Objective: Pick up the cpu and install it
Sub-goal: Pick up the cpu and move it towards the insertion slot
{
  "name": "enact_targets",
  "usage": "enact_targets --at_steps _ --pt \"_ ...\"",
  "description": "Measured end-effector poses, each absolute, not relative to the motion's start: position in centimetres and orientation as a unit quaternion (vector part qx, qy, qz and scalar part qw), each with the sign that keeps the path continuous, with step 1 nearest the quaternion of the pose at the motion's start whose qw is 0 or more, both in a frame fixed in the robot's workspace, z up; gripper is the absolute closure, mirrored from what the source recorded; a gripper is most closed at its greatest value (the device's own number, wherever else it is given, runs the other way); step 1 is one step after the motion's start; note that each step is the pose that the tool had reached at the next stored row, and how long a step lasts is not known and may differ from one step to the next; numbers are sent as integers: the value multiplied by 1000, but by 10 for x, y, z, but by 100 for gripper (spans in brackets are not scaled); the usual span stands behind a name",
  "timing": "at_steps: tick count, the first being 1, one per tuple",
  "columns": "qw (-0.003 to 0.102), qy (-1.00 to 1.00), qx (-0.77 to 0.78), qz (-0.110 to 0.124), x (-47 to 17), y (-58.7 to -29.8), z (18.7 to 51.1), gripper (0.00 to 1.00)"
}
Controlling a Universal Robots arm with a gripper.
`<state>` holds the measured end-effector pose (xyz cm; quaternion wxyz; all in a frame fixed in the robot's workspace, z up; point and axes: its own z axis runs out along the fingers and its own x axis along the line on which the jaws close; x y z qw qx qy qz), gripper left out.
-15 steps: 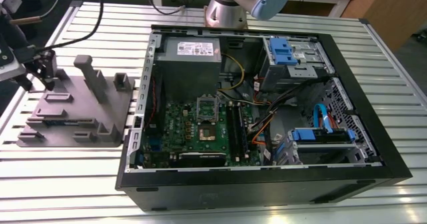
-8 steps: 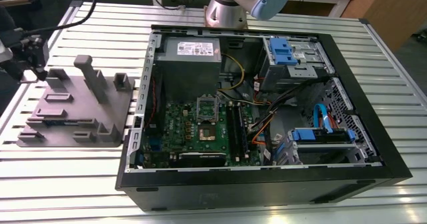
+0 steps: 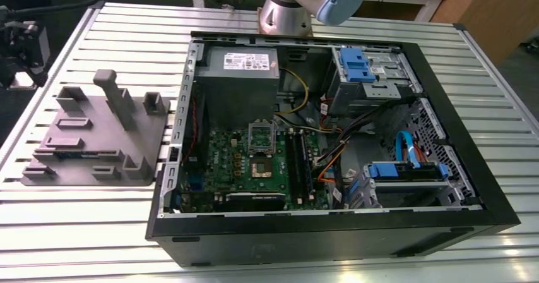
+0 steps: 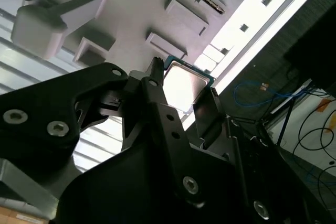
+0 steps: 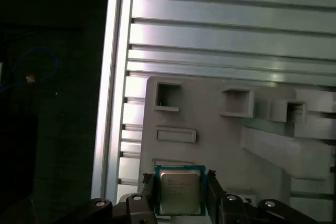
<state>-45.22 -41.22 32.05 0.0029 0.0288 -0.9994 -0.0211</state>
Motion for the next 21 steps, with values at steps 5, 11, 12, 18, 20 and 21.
enact_targets --at_steps 5,11,12,18,20,21 --pt "3 -999 29 -21 -452 -412 343 53" --pt "3 -999 29 -21 -452 -412 371 53" --pt "3 -999 29 -21 -452 -412 375 53" --pt "3 -999 29 -21 -452 -412 382 53" --pt "3 -999 29 -21 -452 -412 382 53" --pt "3 -999 29 -21 -452 -412 382 53"
